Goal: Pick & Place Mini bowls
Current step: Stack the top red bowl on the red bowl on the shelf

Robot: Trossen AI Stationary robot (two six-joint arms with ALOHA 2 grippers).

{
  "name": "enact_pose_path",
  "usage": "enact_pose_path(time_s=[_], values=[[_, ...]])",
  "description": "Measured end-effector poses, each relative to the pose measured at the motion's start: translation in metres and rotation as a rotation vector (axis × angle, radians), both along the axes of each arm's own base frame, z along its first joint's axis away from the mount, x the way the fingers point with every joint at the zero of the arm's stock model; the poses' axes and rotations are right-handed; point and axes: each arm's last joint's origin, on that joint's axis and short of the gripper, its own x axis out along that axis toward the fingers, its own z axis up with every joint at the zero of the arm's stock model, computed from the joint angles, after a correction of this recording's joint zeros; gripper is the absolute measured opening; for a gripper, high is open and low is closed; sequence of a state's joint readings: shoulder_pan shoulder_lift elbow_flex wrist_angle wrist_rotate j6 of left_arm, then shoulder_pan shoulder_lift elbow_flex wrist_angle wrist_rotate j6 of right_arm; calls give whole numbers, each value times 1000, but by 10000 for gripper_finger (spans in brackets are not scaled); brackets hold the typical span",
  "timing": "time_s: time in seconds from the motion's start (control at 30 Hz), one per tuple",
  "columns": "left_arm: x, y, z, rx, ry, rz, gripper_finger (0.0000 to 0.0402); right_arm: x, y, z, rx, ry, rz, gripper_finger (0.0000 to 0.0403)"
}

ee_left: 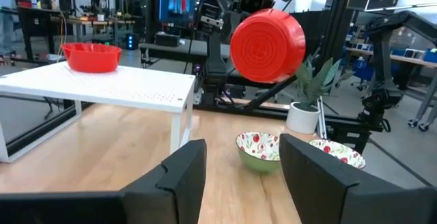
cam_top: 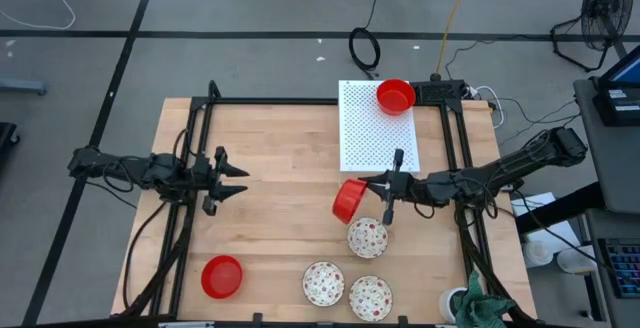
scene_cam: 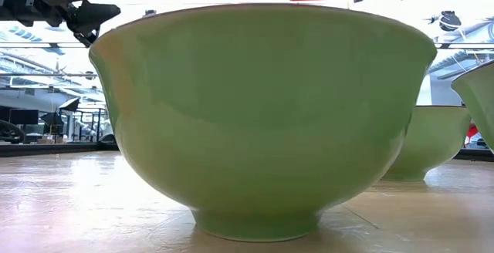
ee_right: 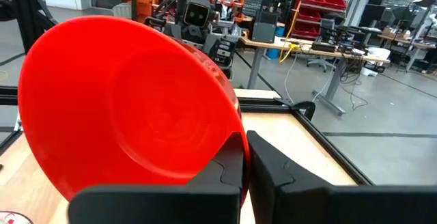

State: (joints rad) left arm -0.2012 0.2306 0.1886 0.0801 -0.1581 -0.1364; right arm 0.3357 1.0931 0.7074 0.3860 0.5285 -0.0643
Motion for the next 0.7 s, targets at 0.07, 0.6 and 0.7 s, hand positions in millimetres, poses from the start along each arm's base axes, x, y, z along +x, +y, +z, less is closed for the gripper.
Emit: enact_pose_path(time_s=[0.07, 0.6, 0.7], values=[[0, 0, 0, 0, 1, 0, 186, 0, 1, 1, 2, -4, 52, 0], [0, 0, 0, 1, 1, 0, 186, -14, -74, 95, -181, -20, -137, 0], [0, 0, 0, 1, 1, 0, 186, -10, -98, 124, -189, 5, -184, 0]])
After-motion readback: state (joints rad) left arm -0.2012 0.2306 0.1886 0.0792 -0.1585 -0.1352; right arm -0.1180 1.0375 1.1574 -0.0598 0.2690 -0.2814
